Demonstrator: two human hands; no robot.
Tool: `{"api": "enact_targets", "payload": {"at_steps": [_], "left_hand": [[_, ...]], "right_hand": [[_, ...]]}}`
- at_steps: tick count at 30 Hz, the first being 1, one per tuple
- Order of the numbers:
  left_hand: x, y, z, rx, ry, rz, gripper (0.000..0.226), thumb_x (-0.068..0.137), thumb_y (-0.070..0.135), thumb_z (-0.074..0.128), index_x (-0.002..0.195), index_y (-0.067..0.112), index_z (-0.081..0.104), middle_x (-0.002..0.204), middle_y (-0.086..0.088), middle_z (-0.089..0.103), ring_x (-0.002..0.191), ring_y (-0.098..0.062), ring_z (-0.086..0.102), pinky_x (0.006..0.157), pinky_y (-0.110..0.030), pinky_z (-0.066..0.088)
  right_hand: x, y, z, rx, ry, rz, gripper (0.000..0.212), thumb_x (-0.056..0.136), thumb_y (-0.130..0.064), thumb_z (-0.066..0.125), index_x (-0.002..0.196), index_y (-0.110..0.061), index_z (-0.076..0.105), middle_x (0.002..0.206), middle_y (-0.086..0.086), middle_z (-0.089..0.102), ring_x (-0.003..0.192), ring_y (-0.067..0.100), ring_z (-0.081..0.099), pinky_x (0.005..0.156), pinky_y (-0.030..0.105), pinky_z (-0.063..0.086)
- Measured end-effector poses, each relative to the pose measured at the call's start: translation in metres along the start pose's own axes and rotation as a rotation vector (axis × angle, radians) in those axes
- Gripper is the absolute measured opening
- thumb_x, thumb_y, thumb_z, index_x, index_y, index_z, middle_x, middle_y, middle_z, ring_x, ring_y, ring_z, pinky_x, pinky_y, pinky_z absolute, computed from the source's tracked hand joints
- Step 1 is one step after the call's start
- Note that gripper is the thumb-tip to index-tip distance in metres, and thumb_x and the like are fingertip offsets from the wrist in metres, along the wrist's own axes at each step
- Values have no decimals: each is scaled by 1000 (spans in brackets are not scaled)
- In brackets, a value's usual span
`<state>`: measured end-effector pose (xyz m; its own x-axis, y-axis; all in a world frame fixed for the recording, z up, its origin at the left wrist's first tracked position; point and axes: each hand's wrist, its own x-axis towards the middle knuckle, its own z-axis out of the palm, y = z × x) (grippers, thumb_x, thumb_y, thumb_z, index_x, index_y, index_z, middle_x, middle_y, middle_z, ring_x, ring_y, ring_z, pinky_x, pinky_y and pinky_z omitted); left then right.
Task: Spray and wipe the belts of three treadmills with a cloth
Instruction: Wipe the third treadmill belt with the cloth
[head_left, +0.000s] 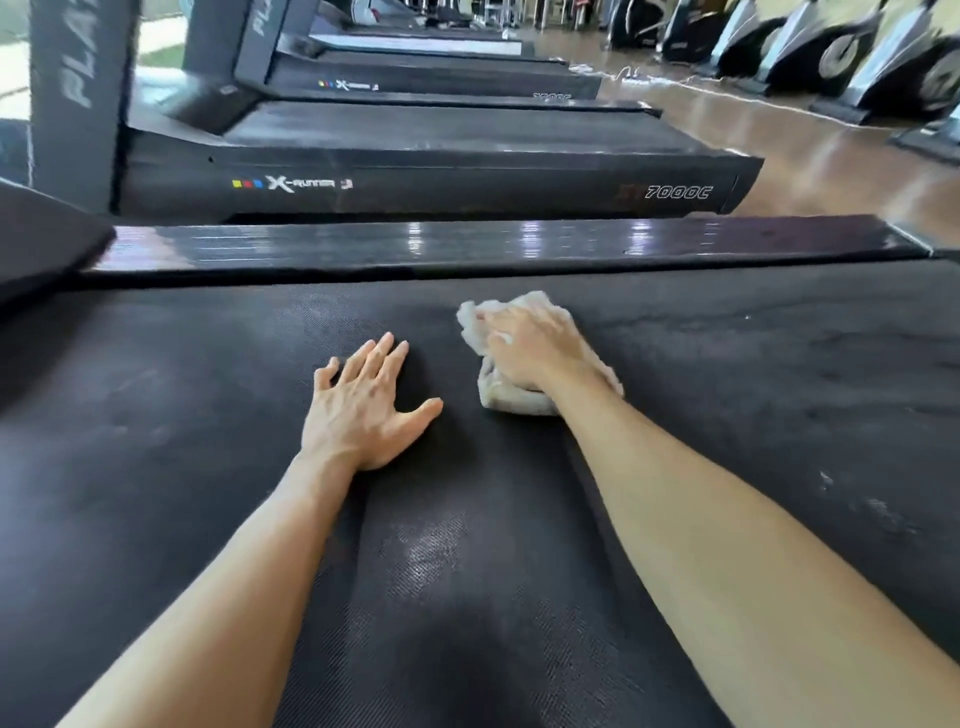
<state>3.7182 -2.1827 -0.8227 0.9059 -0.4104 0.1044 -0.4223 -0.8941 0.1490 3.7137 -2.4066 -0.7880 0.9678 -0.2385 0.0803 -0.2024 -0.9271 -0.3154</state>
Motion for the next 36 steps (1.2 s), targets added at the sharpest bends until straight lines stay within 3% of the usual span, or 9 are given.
{"api": "enact_targets", "payload": {"at_steps": [2,5,9,13,17,21,26,32,36], "left_hand": [[1,-3,0,2,3,-3,106,70,85,9,161,32,16,169,14,5,155,-7,1,125,-42,4],[0,-5,0,3,-5,8,107,70,85,8,162,31,15,170,13,4,155,-6,-1,125,-42,3],[1,-1,2,-2,4,2,107,69,85,8,161,31,16,169,14,4,155,-5,0,125,-41,3],[1,-1,1,-10,2,-13,107,68,84,8,161,32,16,169,15,3,155,-5,-1,125,-42,3],[1,-3,-1,-15,-2,-3,106,69,84,9,162,32,13,170,13,2,155,-7,-1,125,-42,4],[-2,0,-1,-2,1,1,108,68,83,5,162,31,12,170,13,-1,155,-6,-2,125,-40,3],[0,1,-2,0,-4,-14,110,66,84,4,162,32,11,169,14,-1,155,-6,-3,125,-40,3],[-1,1,-4,-22,-18,-10,111,66,84,5,162,31,12,169,14,0,155,-6,-2,125,-40,2],[0,1,-4,-12,-14,-15,110,66,84,5,162,31,12,170,13,0,155,-6,-3,125,-42,2]], "right_hand": [[-20,-8,11,-28,-68,-206,40,94,-42,36,128,-47,55,127,-15,56,125,19,44,102,42,42],[-71,26,-2,46,-143,-211,47,100,-43,37,144,-51,48,148,-31,40,147,8,23,124,35,20],[-44,65,-16,-31,-38,-23,41,100,-36,37,135,-49,55,145,-21,49,139,14,36,113,37,34],[8,17,-1,-25,19,29,26,92,-31,33,103,-41,55,114,-14,61,122,21,47,100,42,41],[-29,6,7,4,-90,-238,37,90,-42,31,119,-53,51,124,-11,54,119,21,46,97,43,47],[-72,70,-14,3,-94,-161,45,99,-37,35,138,-54,49,144,-28,46,135,13,36,113,40,34],[4,41,-5,-54,38,37,31,90,-29,29,105,-40,55,111,-15,61,117,19,47,96,41,41],[-21,24,1,-49,-108,-249,44,101,-32,36,139,-43,55,149,-22,47,141,11,32,119,37,26],[-43,70,-17,-49,2,-128,33,89,-37,34,111,-44,58,125,-22,57,123,15,47,96,41,48]]}}
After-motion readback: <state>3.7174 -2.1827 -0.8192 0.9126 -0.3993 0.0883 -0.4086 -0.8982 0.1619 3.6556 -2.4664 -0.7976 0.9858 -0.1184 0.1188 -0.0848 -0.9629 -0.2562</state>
